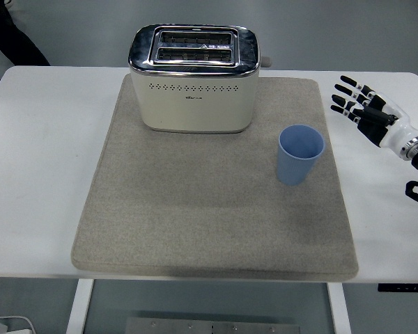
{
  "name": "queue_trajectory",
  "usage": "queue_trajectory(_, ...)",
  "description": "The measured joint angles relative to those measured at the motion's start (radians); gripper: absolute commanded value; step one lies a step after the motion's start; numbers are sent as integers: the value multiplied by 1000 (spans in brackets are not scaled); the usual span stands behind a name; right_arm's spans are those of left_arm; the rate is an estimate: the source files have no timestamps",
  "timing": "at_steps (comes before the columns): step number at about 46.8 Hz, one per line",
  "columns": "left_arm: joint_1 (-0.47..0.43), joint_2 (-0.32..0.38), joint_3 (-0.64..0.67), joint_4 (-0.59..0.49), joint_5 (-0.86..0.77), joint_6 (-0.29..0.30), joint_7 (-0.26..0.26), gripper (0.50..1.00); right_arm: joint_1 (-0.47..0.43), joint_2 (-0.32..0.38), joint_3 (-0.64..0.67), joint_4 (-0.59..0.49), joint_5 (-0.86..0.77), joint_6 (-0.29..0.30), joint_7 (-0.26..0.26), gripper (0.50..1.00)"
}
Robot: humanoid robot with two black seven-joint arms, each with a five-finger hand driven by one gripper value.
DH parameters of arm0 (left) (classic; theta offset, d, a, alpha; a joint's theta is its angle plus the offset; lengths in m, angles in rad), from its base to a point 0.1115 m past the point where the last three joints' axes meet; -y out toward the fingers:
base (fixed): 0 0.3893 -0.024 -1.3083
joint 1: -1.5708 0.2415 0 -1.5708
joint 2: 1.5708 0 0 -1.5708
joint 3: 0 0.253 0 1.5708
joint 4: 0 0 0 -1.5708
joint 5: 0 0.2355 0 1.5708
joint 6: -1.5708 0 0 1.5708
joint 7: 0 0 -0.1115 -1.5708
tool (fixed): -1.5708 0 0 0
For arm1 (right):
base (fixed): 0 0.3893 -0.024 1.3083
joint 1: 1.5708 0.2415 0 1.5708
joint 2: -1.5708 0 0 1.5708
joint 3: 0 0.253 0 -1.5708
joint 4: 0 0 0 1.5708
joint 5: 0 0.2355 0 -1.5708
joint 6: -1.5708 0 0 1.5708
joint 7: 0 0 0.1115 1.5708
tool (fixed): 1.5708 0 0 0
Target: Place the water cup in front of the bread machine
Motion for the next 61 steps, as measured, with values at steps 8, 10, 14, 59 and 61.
queue_trajectory(8, 0, 0, 0, 0, 1, 0, 0, 1000, -39, -63, 3, 40, 2, 24, 19, 921)
queue_trajectory(10, 0, 0, 0, 0, 1, 0, 0, 1000, -51, -81, 3, 51, 2, 32, 30, 921)
queue_trajectory(14, 0, 0, 0, 0, 2, 0, 0, 1000, -72, -116, 3, 76, 2, 45, 50, 921)
queue_trajectory(59, 0, 0, 0, 0, 2, 0, 0, 1000, -291, -268, -2, 275, -172, 79, 351, 919)
queue_trajectory(61, 0, 0, 0, 0, 1, 0, 0, 1000, -298, -264, -2, 275, -187, 77, 351, 921)
